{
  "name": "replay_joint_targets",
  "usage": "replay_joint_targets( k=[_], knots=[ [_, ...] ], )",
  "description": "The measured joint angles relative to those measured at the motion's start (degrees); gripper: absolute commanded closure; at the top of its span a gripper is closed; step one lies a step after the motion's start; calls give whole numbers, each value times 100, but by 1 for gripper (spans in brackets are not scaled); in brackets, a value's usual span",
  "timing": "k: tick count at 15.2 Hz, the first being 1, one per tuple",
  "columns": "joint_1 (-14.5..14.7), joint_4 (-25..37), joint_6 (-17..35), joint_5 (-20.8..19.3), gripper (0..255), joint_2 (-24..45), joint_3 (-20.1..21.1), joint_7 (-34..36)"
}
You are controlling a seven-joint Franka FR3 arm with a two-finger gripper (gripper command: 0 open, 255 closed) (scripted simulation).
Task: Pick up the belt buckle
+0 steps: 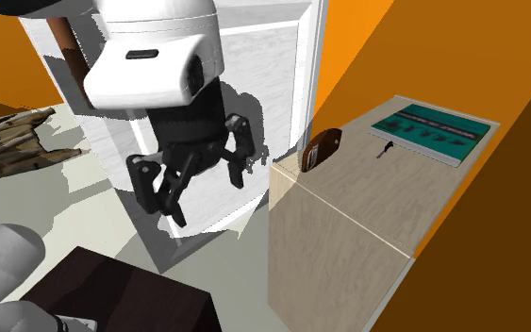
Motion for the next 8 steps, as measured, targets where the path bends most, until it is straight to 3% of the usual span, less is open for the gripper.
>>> replay_joint_targets(
  k=[8],
  knots=[
    [-337,1529,1,-171,0,1473,1261,2181]
  ],
)
